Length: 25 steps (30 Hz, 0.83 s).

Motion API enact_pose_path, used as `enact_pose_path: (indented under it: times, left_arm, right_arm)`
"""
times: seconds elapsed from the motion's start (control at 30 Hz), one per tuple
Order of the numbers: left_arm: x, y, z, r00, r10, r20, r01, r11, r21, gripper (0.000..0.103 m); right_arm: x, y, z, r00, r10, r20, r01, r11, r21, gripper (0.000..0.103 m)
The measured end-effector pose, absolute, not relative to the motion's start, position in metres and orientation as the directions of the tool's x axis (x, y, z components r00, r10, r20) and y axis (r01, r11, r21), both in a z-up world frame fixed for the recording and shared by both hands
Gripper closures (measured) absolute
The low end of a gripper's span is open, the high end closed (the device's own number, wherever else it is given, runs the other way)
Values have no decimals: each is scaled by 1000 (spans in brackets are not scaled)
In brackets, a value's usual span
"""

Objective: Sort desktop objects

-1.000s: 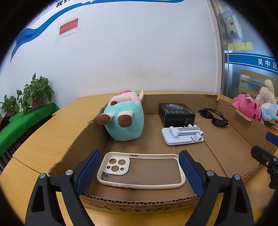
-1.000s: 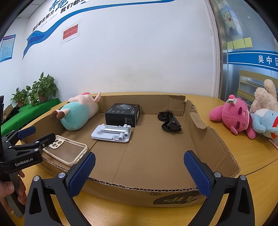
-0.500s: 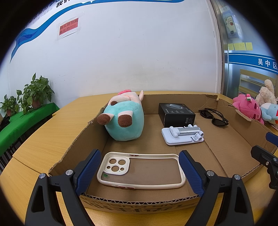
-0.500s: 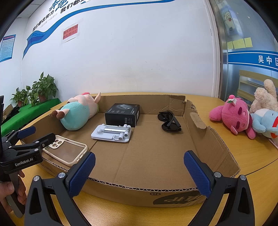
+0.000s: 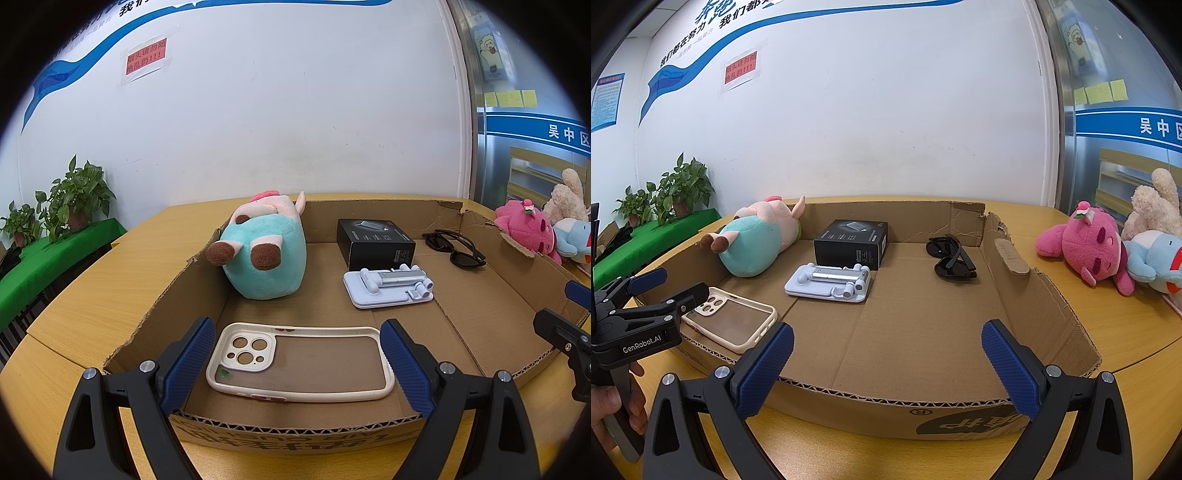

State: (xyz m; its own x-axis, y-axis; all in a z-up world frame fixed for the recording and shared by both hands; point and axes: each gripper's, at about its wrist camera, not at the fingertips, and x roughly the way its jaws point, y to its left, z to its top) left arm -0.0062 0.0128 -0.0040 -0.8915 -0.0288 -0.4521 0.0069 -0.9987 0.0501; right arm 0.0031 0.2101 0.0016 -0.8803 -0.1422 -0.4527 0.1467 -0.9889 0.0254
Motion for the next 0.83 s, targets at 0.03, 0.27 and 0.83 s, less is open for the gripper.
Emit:
enact_pose_path:
  times: [0.03,0.27,0.83]
  left_arm:
    - [-6,13,-4,-891,-28,-452,6,-999,50,12]
    - [-7,12,-4,-891,-28,-452,6,-999,49,11]
    - [-7,13,-3,-891,-27,-454,5,-999,49,10]
  right_arm:
    - [3,210,1,-880,-142,-453,147,-989,25,0]
    - [2,210,1,-880,-142,-453,147,-989,25,0]
    - [3,211,1,-880,-142,-453,147,-989,25,0]
